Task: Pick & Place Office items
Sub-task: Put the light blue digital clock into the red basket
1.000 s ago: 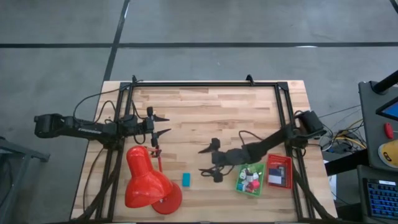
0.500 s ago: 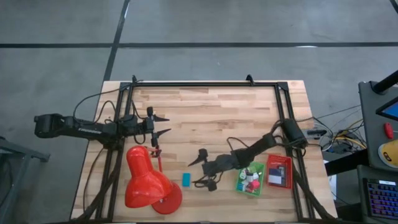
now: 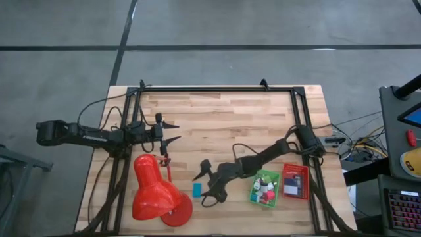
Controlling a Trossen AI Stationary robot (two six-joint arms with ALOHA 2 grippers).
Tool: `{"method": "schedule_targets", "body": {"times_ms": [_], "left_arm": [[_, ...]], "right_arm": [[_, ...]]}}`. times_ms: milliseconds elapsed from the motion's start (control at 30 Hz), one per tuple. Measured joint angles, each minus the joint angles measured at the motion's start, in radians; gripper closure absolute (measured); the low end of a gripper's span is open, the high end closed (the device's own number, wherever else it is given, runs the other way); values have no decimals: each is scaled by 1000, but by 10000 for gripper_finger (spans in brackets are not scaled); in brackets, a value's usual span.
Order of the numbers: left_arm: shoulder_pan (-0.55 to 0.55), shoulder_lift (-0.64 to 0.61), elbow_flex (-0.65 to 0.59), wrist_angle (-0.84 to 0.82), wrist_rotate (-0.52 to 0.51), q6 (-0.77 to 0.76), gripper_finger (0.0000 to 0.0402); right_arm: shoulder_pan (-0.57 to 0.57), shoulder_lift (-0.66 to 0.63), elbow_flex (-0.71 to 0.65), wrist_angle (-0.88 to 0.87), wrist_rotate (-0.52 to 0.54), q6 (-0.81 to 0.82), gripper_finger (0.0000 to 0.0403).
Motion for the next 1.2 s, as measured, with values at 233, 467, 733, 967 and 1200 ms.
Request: {"method": "schedule_targets", "body": {"times_ms": [233, 467, 733, 967, 1200], "left_arm": [[0, 0, 0, -2, 0, 0, 184], [0, 0, 0, -3, 0, 0, 184], [0, 0, 0, -15, 0, 0, 184], [0, 0, 0, -15, 0, 0, 184], [0, 0, 0, -14, 0, 0, 184]], "right_arm": [[-9, 10, 209, -424, -87, -354, 44], [-40, 55, 367, -691, -131, -362, 44], [-86, 98, 385, -687, -235, -365, 44], [-87, 144, 408, -677, -266, -360, 44], [-89, 158, 413, -653, -272, -360, 44]]}}
